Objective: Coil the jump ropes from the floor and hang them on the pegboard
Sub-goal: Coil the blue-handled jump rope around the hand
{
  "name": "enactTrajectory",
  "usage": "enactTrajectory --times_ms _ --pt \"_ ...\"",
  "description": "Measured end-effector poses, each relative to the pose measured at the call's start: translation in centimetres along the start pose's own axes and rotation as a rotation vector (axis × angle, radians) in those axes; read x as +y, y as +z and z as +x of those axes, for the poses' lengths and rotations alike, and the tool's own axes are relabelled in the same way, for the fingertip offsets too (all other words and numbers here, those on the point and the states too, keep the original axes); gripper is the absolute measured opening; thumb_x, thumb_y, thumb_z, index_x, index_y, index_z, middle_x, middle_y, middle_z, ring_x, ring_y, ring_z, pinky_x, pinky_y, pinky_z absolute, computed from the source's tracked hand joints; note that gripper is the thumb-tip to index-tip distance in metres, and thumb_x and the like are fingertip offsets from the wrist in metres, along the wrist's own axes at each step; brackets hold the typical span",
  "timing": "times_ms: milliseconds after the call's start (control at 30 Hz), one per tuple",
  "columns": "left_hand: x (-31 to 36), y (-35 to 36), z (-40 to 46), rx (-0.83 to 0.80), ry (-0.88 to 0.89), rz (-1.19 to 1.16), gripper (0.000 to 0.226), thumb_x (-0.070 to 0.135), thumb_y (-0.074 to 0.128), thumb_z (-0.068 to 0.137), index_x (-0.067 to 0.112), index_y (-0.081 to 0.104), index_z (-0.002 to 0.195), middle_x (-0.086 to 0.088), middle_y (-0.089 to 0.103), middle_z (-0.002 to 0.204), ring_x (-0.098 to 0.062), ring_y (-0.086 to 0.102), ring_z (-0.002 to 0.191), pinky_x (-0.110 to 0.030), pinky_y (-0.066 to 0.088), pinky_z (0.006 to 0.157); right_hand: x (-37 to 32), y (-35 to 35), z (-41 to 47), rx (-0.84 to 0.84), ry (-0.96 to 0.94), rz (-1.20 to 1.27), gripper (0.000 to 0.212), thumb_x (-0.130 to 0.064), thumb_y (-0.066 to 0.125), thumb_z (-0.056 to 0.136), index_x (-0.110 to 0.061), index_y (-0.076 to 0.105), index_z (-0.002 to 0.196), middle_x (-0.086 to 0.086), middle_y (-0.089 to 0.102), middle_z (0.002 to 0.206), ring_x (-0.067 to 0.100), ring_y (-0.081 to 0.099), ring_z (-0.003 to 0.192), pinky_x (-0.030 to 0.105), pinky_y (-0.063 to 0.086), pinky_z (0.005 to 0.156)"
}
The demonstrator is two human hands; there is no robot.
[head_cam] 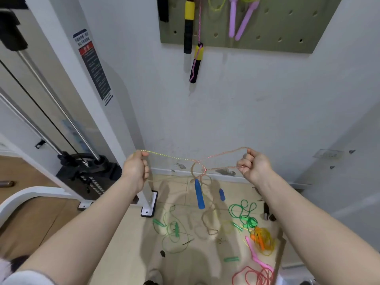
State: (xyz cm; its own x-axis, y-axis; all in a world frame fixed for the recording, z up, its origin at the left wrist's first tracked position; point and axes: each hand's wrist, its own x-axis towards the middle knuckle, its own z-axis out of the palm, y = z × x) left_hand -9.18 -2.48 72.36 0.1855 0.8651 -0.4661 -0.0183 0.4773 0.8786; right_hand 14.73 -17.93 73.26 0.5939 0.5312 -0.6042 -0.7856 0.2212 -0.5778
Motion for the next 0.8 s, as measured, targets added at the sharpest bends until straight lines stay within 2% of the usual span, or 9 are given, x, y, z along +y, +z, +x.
enactTrajectory --times_ms 233,300,367,400,467,533,633,700,800 --pt "-2.1 -0.7 0.7 0.194 -0.064 -0.088 0.023 0.014 0.033 0.093 0.017 0.050 0.078 0.005 0.032 0.032 -0.009 0.027 0.026 -0.009 0.018 0.034 -1.3 -3.3 2.4 0.175 -0.130 0.051 0.034 -0.014 0.019 0.098 -0.020 0.031 0.067 -0.005 0.029 0.037 0.008 0.014 0.023 0.016 0.010 0.025" --pt "-2.1 -1.8 1.4 0.346 -0.054 -0.050 0.025 0.013 0.032 0.093 0.013 0.054 0.081 -0.009 0.048 0.049 -0.022 0.047 0.044 -0.018 0.033 0.040 -1.9 -4.4 2.4 0.195 -0.202 0.034 0.029 -0.025 0.021 0.100 -0.020 0.045 0.085 -0.003 0.038 0.054 0.008 0.017 0.026 0.017 0.011 0.027" --pt "-2.3 -3.2 2.7 0.460 -0.084 -0.011 0.031 0.014 0.031 0.093 0.003 0.060 0.097 -0.024 0.061 0.082 -0.037 0.061 0.075 -0.037 0.051 0.063 -2.5 -5.5 2.3 0.223 -0.284 -0.047 0.033 -0.013 0.020 0.098 -0.031 0.043 0.114 -0.002 0.050 0.074 0.006 0.021 0.030 0.015 0.015 0.031" --pt "-2.4 -3.8 3.1 0.460 -0.097 -0.004 0.033 0.014 0.031 0.092 0.001 0.060 0.102 -0.024 0.061 0.084 -0.035 0.061 0.072 -0.037 0.051 0.062 -2.5 -6.0 2.3 0.229 -0.332 -0.127 0.043 -0.008 0.020 0.096 -0.033 0.042 0.123 -0.001 0.055 0.085 0.007 0.024 0.035 0.015 0.017 0.033" --pt "-2.3 -3.5 2.8 0.386 -0.079 0.001 0.027 0.013 0.033 0.091 0.008 0.059 0.086 -0.010 0.048 0.065 -0.018 0.042 0.041 -0.022 0.032 0.040 -2.4 -6.7 2.8 0.270 -0.366 -0.359 0.049 0.001 0.022 0.094 -0.021 0.050 0.128 0.000 0.056 0.105 0.010 0.032 0.048 0.016 0.028 0.039" --pt "-1.8 -2.1 1.5 0.260 -0.026 0.054 0.023 0.014 0.036 0.091 0.014 0.055 0.077 -0.004 0.045 0.062 -0.008 0.026 0.027 -0.014 0.018 0.035 -1.8 -7.2 4.2 0.367 -0.328 -0.760 0.046 0.005 0.028 0.092 -0.010 0.053 0.127 0.004 0.053 0.113 0.019 0.051 0.079 0.022 0.044 0.066" --pt "-1.1 -0.3 -0.4 0.039 0.059 0.237 0.021 0.015 0.042 0.092 0.014 0.059 0.080 -0.003 0.051 0.064 -0.005 0.021 0.026 -0.012 0.014 0.033 -0.1 -5.0 3.1 0.353 -0.171 -1.577 0.039 -0.009 0.039 0.096 -0.006 0.044 0.135 0.015 0.042 0.140 0.027 0.042 0.129 0.031 0.035 0.105" --pt "-0.3 0.9 -1.8 -0.132 0.070 0.366 0.015 0.015 0.049 0.091 0.011 0.062 0.085 -0.001 0.050 0.062 -0.006 0.021 0.029 -0.014 0.013 0.034 1.0 -2.9 1.5 0.226 -0.069 -1.683 0.051 -0.024 0.046 0.094 -0.015 0.031 0.142 0.020 0.018 0.152 0.034 0.029 0.137 0.038 0.028 0.111" --pt "0.6 2.8 -4.3 -0.394 0.108 0.586 0.014 0.012 0.059 0.087 0.012 0.063 0.074 0.005 0.044 0.052 -0.006 0.026 0.035 -0.017 0.017 0.037 2.5 0.6 -1.6 -0.436 -0.133 -1.470 0.057 -0.027 0.062 0.088 -0.025 0.037 0.139 0.004 0.028 0.149 0.019 0.033 0.135 0.030 0.029 0.110"
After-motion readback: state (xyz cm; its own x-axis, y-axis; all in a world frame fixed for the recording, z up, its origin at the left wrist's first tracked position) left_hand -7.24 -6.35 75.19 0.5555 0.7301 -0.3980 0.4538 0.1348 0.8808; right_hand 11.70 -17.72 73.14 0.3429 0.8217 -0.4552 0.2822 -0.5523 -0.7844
